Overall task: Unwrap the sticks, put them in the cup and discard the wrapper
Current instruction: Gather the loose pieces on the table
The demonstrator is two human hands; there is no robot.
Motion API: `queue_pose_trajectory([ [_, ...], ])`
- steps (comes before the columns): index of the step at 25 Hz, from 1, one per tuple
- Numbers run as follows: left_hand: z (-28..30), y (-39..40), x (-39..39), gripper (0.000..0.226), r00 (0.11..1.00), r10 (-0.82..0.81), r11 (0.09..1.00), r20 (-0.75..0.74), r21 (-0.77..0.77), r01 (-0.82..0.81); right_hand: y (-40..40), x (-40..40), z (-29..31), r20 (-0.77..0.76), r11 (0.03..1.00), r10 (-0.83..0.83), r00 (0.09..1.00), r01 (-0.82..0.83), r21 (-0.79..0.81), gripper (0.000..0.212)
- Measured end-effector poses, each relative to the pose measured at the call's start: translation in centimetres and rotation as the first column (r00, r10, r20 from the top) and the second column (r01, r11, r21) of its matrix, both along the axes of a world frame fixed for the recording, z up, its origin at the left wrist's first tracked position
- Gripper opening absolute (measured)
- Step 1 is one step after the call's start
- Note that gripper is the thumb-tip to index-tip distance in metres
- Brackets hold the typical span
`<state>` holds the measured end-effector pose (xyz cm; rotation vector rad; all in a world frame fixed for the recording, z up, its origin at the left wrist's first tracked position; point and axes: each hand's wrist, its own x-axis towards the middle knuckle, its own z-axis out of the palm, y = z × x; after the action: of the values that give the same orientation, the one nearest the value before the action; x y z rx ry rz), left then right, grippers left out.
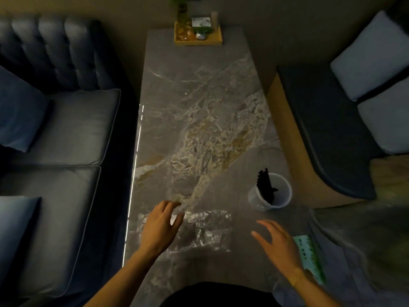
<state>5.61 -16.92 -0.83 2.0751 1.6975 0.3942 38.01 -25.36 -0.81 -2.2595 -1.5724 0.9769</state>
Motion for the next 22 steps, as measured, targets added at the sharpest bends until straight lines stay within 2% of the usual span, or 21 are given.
queue_pose_trajectory([
  [4,1.4,1.1,5.8,0.039,0.983,-0.179,0.978,-0.05,0.099,0.183,0.2,4.8,1.1,0.108,0.964,-0.037,0.993,0.007,0.265,0.028],
  [8,3.0,1.9,10.7,0.045,0.95,-0.292,0.941,-0.112,0.145,0.307,1.9,7.6,2.6,0.08,0.903,-0.006,0.997,-0.029,0.428,0.027],
  [10,3.8,2.5,12.8,0.053,0.941,-0.323,0.929,-0.101,0.154,0.336,3.0,8.4,3.2,0.099,0.872,0.042,0.994,-0.085,0.482,0.034],
  [12,4.7,3.2,14.8,0.067,0.931,-0.348,0.917,-0.106,0.17,0.362,4.4,9.1,3.5,0.139,0.872,0.126,0.982,-0.176,0.458,0.056],
  [16,5.9,4.5,18.7,0.091,0.927,-0.367,0.913,-0.084,0.159,0.376,7.8,9.2,3.1,0.17,0.904,0.316,0.933,-0.351,0.243,0.108],
  [19,5.7,5.0,20.8,0.095,0.92,-0.383,0.914,-0.088,0.11,0.391,10.5,8.2,2.3,0.167,0.884,0.407,0.898,-0.433,0.177,0.116],
  [22,4.9,5.3,21.7,0.086,0.922,-0.37,0.921,-0.11,0.083,0.38,12.2,7.5,1.8,0.168,0.854,0.465,0.869,-0.491,0.173,0.11],
])
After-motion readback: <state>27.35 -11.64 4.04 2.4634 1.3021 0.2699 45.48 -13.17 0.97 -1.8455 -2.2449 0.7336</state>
